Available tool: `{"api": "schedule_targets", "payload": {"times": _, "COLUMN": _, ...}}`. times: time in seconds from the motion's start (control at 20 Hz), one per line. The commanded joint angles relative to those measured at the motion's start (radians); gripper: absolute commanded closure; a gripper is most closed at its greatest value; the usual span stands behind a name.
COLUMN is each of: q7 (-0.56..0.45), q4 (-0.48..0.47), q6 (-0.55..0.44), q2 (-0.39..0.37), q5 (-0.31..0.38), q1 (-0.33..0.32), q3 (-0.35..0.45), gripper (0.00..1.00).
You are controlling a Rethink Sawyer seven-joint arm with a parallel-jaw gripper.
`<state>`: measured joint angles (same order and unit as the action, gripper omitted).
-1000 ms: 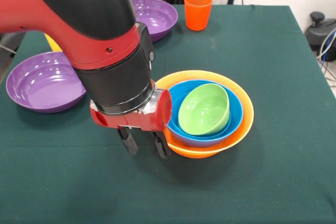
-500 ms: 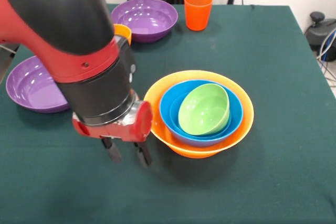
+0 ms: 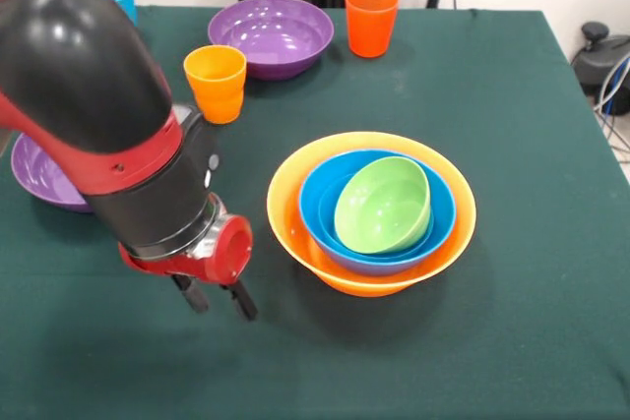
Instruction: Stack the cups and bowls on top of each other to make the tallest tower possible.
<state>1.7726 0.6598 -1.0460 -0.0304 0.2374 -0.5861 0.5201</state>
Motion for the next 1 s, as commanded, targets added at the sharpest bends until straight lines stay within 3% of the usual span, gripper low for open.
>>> {"api": "schedule_targets", "payload": {"times": 0.05, "q7": -0.222, "q4": 0.156, "q6": 0.112, "q2": 0.022, "q5": 0.015, "q1": -0.016, "q3": 0.050, "gripper": 0.00}}
{"api": "schedule_targets", "payload": {"times": 0.35, "q7": -0.115, "q4": 0.260, "q6": 0.178, "q2": -0.053, "q5": 0.016, "q1": 0.001, "q3": 0.028, "gripper": 0.00}}
{"api": "schedule_targets", "payload": {"times": 0.6, "q7": -0.037, "q4": 0.403, "q6": 0.223, "q2": -0.164, "q5": 0.019, "q1": 0.017, "q3": 0.006, "gripper": 0.00}}
{"api": "schedule_targets", "payload": {"times": 0.9, "q7": 0.027, "q4": 0.523, "q6": 0.176, "q2": -0.295, "q5": -0.002, "q1": 0.034, "q3": -0.017, "gripper": 0.00}}
{"api": "schedule_targets", "payload": {"times": 1.0, "q7": 0.056, "q4": 0.586, "q6": 0.157, "q2": -0.375, "q5": 0.002, "q1": 0.045, "q3": -0.045, "gripper": 0.00}}
